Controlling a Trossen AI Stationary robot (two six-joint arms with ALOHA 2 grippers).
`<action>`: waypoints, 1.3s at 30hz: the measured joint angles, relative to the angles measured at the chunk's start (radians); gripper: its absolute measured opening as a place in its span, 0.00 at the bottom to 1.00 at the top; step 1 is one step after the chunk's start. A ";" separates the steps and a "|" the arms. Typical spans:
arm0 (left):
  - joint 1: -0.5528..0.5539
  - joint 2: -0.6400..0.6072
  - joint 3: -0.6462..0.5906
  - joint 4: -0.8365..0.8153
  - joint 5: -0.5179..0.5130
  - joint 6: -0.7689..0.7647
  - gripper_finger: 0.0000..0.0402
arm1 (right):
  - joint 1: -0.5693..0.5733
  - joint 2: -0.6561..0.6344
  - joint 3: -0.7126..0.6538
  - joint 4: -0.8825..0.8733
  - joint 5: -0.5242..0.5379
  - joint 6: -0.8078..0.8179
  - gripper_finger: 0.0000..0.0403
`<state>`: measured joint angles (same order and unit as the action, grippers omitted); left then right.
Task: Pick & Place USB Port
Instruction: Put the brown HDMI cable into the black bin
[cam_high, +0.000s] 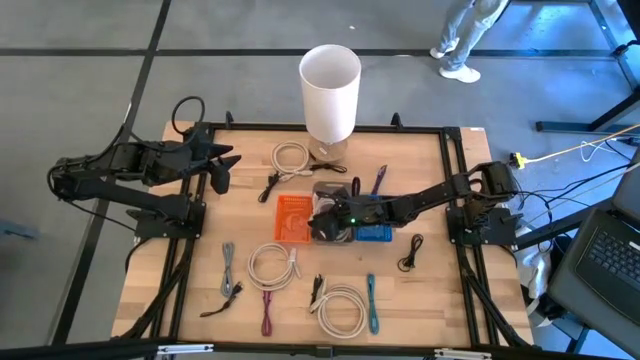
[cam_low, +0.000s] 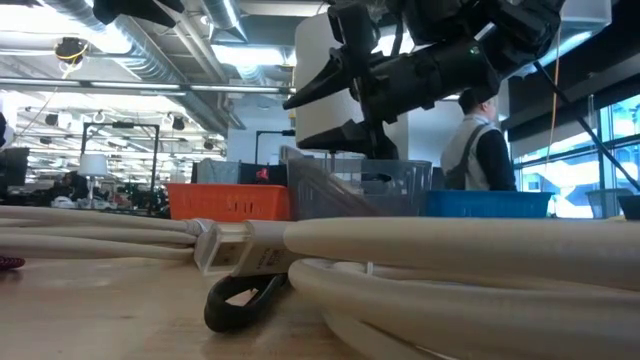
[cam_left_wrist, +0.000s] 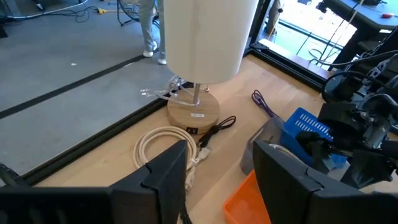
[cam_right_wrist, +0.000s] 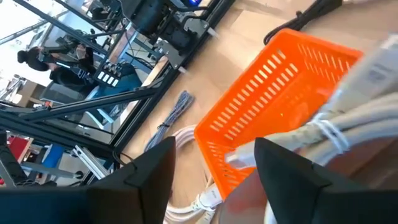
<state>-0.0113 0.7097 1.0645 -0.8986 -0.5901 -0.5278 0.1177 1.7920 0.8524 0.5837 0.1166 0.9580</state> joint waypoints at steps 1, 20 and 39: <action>0.000 0.000 0.000 0.000 0.000 0.000 0.44 | 0.000 0.000 0.000 0.009 0.001 -0.010 0.55; 0.000 0.013 0.000 -0.002 0.053 -0.007 0.44 | -0.010 -0.237 0.000 0.221 -0.068 -0.251 0.48; 0.228 0.383 0.000 -0.054 0.182 -0.058 0.44 | -0.009 -0.680 0.000 -0.018 -0.065 -0.469 0.45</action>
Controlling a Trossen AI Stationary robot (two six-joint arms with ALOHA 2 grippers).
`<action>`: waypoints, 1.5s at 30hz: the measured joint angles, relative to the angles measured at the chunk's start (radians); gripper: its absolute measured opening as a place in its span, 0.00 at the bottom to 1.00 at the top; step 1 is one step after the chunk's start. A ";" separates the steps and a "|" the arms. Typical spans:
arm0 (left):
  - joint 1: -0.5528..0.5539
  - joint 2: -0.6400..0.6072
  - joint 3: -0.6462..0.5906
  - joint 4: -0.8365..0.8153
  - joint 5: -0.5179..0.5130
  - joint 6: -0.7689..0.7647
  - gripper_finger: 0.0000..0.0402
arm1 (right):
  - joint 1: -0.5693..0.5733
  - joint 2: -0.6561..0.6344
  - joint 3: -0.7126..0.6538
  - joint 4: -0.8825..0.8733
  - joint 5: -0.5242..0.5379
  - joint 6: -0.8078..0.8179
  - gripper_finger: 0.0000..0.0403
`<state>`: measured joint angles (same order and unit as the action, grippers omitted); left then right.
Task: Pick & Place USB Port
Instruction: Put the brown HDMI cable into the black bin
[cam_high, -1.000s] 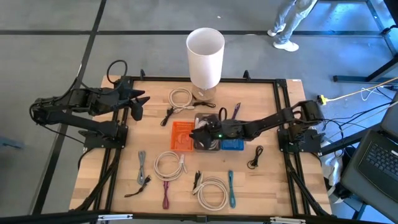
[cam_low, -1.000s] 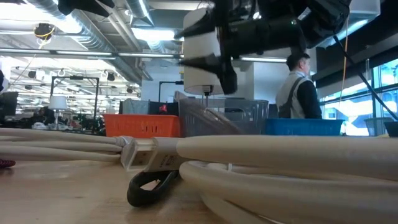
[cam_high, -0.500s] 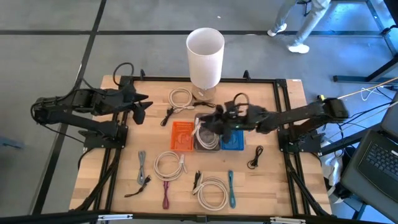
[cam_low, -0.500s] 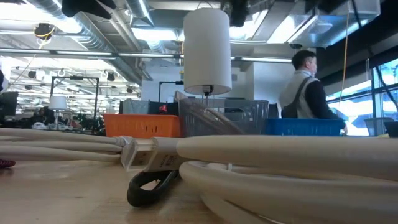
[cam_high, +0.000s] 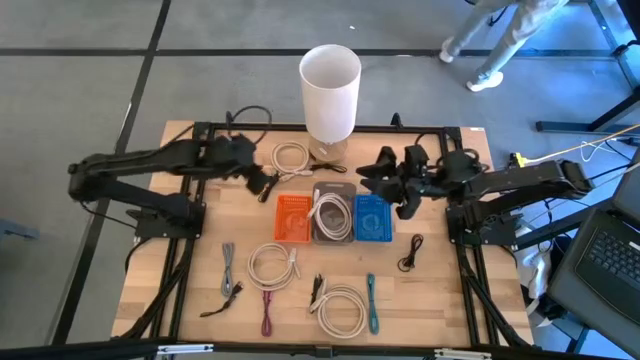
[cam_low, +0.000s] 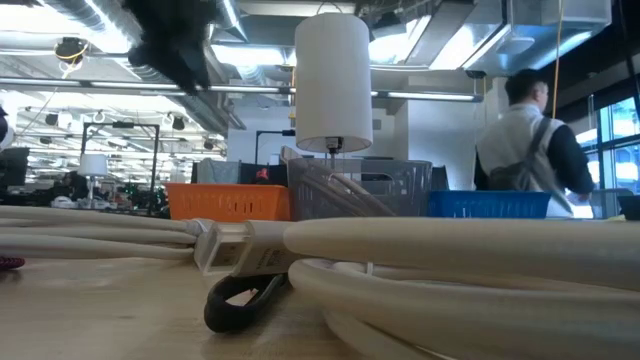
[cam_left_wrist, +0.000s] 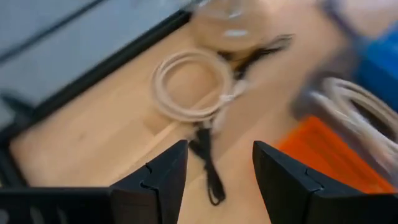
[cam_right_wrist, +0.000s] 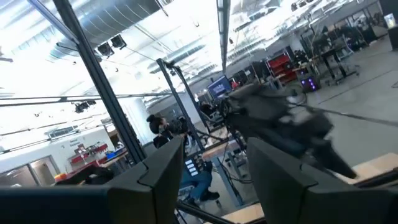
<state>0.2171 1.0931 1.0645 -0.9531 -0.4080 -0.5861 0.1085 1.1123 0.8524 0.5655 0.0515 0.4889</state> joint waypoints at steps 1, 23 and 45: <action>0.040 0.035 0.000 0.003 0.010 -0.030 0.44 | 0.000 -0.002 0.000 -0.006 0.000 0.000 0.45; 0.369 0.570 0.000 0.295 0.243 -0.072 0.44 | 0.002 -0.002 0.000 -0.092 -0.004 0.028 0.45; 0.436 0.737 0.000 0.375 0.242 -0.075 0.36 | 0.002 -0.002 0.000 -0.145 -0.030 0.084 0.45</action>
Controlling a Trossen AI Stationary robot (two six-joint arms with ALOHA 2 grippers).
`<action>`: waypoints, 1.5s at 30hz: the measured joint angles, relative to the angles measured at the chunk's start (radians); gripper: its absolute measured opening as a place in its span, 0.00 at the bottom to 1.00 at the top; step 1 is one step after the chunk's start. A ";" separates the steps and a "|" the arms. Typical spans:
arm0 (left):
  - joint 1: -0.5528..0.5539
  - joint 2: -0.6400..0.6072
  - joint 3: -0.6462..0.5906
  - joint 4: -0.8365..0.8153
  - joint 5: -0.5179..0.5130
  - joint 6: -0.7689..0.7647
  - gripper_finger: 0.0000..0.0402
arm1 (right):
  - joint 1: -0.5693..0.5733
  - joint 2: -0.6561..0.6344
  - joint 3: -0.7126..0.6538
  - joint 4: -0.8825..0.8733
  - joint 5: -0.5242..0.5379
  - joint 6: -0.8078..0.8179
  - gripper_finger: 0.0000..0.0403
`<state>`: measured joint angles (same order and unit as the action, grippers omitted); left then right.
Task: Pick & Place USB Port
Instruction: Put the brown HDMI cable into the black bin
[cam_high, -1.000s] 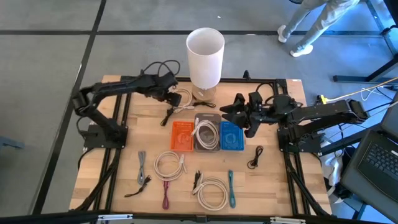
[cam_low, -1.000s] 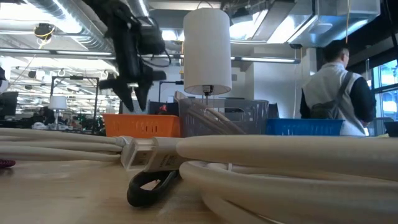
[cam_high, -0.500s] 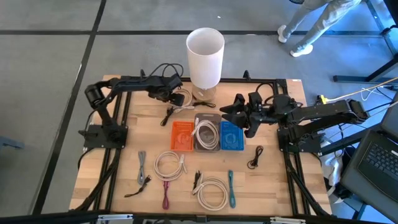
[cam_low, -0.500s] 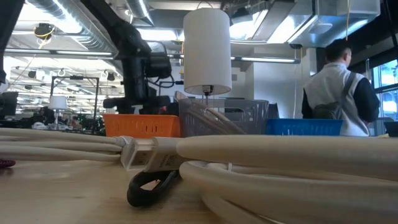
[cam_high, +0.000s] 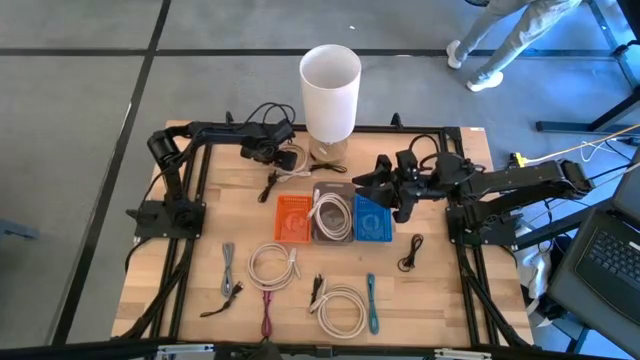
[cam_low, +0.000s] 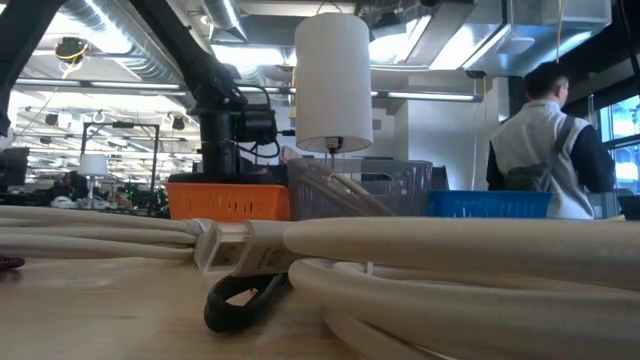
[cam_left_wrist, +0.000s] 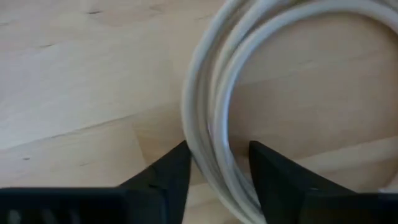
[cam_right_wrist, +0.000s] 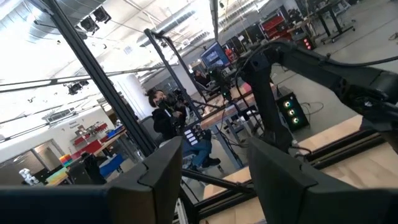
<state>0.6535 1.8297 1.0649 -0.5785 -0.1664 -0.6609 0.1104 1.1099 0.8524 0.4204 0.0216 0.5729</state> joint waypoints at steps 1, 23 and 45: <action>0.003 -0.002 0.000 0.000 -0.001 0.001 0.32 | 0.000 0.000 0.000 -0.001 0.000 0.000 0.45; 0.069 -0.592 -0.001 -0.213 -0.033 0.143 0.03 | 0.000 0.000 0.000 -0.001 -0.026 0.018 0.45; -0.505 -0.710 0.088 0.263 0.220 0.084 0.03 | -0.003 -0.102 0.000 -0.070 -0.070 -0.009 0.45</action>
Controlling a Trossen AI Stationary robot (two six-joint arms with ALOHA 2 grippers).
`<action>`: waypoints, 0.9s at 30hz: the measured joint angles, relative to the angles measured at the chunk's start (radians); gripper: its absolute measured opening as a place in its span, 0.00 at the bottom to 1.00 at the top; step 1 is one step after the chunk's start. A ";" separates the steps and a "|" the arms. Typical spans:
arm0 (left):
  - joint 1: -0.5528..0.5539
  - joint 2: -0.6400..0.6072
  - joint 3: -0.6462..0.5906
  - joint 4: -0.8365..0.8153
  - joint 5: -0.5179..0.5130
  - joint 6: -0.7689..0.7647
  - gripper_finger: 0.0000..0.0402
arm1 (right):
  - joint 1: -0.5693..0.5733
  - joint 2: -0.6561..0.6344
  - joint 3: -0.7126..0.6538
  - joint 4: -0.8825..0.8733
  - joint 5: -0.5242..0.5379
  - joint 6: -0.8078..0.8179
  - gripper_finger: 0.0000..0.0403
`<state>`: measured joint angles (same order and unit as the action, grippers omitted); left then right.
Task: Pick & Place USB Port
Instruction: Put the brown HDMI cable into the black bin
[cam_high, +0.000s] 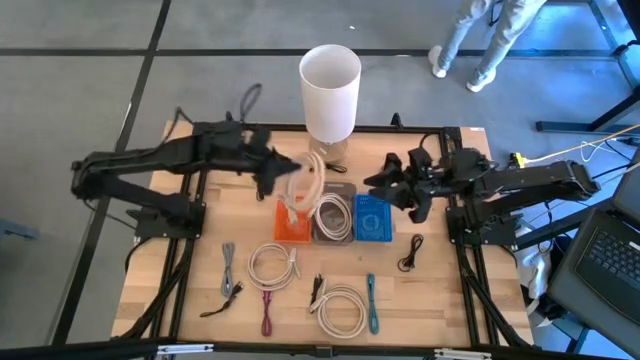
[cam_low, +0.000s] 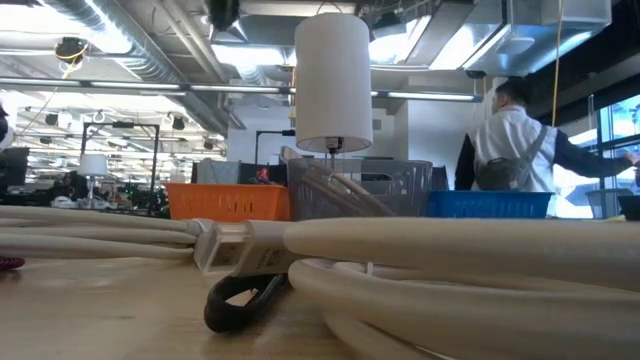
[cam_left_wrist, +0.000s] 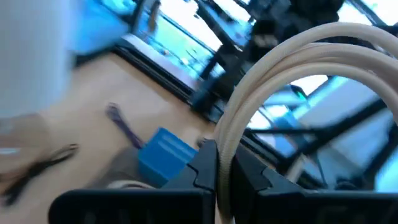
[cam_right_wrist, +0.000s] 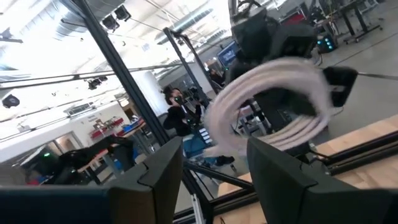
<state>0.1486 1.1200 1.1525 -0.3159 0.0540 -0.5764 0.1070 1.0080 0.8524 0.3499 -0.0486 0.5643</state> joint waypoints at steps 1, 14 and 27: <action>-0.017 0.033 0.038 -0.028 0.014 0.020 0.03 | 0.000 -0.021 0.000 -0.022 0.000 0.000 0.45; -0.048 0.568 0.784 -0.812 -0.047 0.366 0.03 | 0.000 -0.203 0.000 -0.161 0.030 -0.075 0.45; -0.001 0.834 1.014 -1.122 -0.162 0.486 0.03 | 0.000 -0.212 0.000 -0.277 0.030 -0.074 0.45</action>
<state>0.1476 1.9537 2.1670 -1.4377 -0.1082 -0.0900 0.1070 0.7959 0.8528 0.0725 -0.0189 0.4908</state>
